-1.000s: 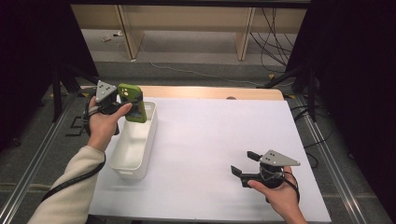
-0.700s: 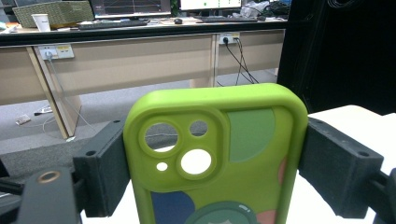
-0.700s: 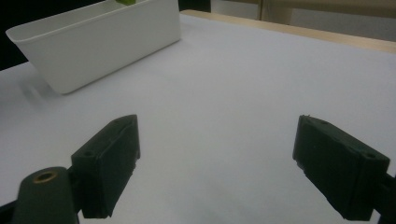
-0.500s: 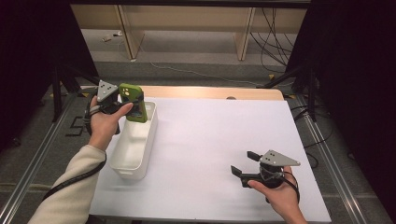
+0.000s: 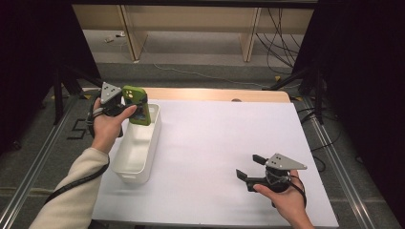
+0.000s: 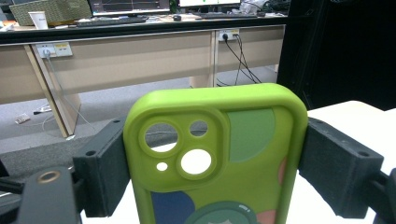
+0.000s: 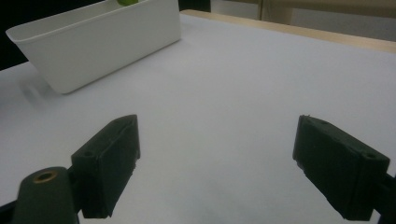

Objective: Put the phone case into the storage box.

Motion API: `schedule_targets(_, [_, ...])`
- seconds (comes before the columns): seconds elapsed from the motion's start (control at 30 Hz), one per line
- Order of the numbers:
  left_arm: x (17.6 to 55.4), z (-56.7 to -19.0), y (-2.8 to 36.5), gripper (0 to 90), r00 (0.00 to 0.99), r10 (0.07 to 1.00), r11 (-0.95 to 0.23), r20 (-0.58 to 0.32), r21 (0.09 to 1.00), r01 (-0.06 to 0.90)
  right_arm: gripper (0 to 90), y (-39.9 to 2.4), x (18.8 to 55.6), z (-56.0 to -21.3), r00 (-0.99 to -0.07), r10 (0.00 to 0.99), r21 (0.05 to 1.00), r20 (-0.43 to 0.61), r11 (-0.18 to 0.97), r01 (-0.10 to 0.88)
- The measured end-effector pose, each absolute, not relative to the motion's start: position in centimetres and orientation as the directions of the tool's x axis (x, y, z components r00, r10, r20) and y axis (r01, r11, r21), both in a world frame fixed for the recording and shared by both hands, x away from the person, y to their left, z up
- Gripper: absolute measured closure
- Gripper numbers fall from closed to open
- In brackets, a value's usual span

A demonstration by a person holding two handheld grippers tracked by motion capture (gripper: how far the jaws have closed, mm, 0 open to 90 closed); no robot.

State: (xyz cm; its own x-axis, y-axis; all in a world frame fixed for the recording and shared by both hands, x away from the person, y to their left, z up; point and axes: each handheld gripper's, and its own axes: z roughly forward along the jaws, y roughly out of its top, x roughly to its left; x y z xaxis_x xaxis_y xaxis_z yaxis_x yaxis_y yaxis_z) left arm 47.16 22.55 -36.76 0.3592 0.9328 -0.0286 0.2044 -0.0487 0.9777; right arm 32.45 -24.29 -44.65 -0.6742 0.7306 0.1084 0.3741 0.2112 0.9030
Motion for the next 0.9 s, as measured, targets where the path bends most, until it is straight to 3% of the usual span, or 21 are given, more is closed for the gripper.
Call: schedule_targets(0.9, [47.76, -37.33, 22.50, 16.3, 0.362, 0.932, -0.049, -0.034, 0.975, 0.219, 15.9, -24.30, 32.47, -44.68, -0.674, 0.730, 0.902, 0.111, 0.211, 0.377])
